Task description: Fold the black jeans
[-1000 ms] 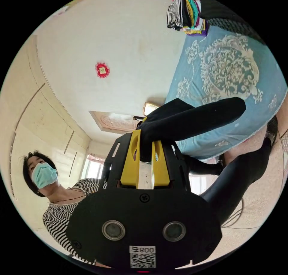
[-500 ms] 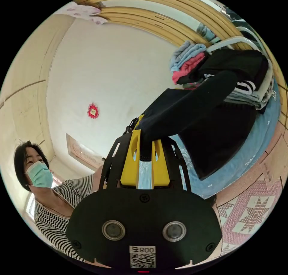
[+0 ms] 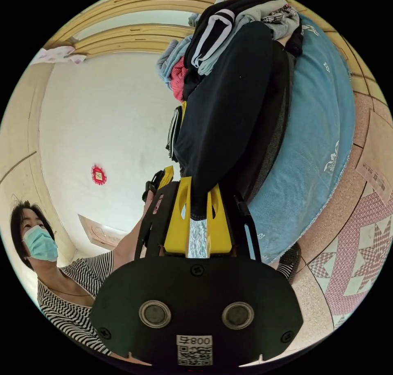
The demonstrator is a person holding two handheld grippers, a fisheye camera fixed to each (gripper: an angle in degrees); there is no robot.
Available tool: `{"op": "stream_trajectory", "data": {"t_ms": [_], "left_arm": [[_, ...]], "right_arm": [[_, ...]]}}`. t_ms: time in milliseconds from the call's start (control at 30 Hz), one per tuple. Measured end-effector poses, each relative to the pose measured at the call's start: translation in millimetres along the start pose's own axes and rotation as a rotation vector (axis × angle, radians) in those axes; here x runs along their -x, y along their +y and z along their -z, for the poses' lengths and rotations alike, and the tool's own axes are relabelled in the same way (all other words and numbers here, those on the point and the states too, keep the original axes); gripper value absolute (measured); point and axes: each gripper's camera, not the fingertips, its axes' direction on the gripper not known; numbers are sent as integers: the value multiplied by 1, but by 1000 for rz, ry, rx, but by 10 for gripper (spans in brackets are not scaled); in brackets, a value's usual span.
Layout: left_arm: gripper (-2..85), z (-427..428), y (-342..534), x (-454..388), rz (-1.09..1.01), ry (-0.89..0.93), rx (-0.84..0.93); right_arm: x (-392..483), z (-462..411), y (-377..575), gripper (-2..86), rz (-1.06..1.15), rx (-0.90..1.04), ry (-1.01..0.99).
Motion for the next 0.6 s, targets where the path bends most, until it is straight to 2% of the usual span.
{"op": "stream_trajectory", "data": {"t_ms": [100,233,433,600], "left_arm": [[0,-27,-24,-28,-62,-67,10],[0,-63,-54,-46,-155,-289,93],[0,-75,-74,-62,-167,-332,77],[0,-70,-82,-71,-177,-334,44]], "right_arm": [[-3,7,1,62,-14,-27,-11],[4,19,6,67,0,-77,30],[37,43,27,61,65,-200,194],[75,29,30,45,158,-228,429]]}}
